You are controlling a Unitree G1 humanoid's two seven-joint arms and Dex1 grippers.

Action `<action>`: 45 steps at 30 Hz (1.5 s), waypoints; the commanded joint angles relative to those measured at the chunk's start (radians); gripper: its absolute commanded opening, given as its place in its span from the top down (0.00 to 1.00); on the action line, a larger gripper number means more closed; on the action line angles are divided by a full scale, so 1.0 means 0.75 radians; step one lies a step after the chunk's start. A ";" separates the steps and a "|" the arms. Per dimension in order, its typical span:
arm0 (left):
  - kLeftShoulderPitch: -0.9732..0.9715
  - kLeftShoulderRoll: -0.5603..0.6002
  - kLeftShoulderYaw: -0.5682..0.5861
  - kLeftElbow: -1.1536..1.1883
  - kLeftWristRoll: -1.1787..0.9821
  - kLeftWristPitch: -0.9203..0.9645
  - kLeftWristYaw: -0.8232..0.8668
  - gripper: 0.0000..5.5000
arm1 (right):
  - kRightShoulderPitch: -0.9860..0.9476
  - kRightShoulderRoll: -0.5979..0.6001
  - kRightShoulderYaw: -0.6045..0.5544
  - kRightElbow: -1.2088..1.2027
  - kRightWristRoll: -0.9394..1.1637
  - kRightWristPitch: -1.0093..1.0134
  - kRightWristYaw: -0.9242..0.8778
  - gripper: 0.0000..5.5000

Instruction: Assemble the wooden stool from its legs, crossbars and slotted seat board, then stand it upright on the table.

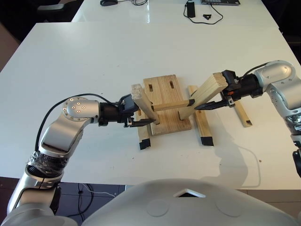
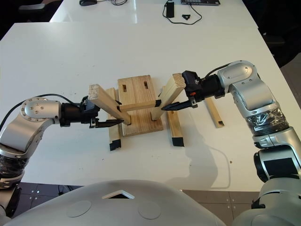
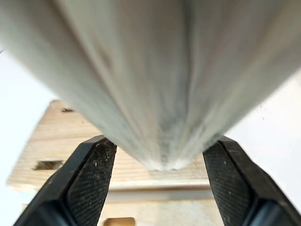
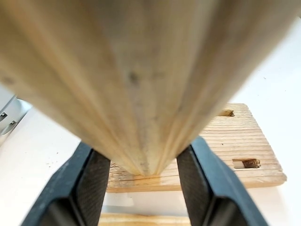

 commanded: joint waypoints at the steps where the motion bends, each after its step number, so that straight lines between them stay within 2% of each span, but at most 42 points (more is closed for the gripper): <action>1: 0.050 -0.065 -0.202 -0.111 0.073 -0.108 0.010 0.43 | 0.164 0.106 0.274 -0.171 -0.252 0.009 -0.013 0.63; 7: 0.104 -0.070 -0.152 -0.065 0.086 -0.115 0.050 0.43 | 0.189 0.090 0.264 -0.216 -0.227 0.019 -0.043 0.63; 13: 0.217 0.053 -0.019 0.015 0.137 -0.210 0.065 0.43 | 0.189 0.075 0.129 -0.286 -0.140 0.025 -0.132 0.63; 14: 0.222 0.055 -0.001 0.032 0.139 -0.223 0.079 0.43 | 0.193 0.070 0.106 -0.297 -0.130 0.026 -0.142 0.57; 19: 0.228 0.046 0.039 0.052 0.127 -0.255 0.104 0.43 | 0.191 0.068 0.004 -0.306 -0.154 0.032 -0.173 0.42; 28: 0.260 0.067 0.114 0.036 0.081 -0.273 0.112 0.43 | 0.203 0.032 -0.082 -0.147 -0.296 -0.048 -0.159 0.42; 32: 0.279 0.067 0.074 0.105 0.143 -0.312 0.113 0.43 | 0.233 0.064 -0.082 -0.049 -0.356 -0.103 -0.182 0.42; 37: 0.301 0.051 0.007 0.232 0.224 -0.389 0.116 0.43 | 0.257 0.080 -0.143 -0.097 -0.256 -0.040 -0.141 0.42; 45: 0.280 0.041 -0.024 0.476 0.294 -0.499 0.173 0.43 | 0.248 0.161 -0.063 0.171 -0.511 -0.196 -0.252 0.42</action>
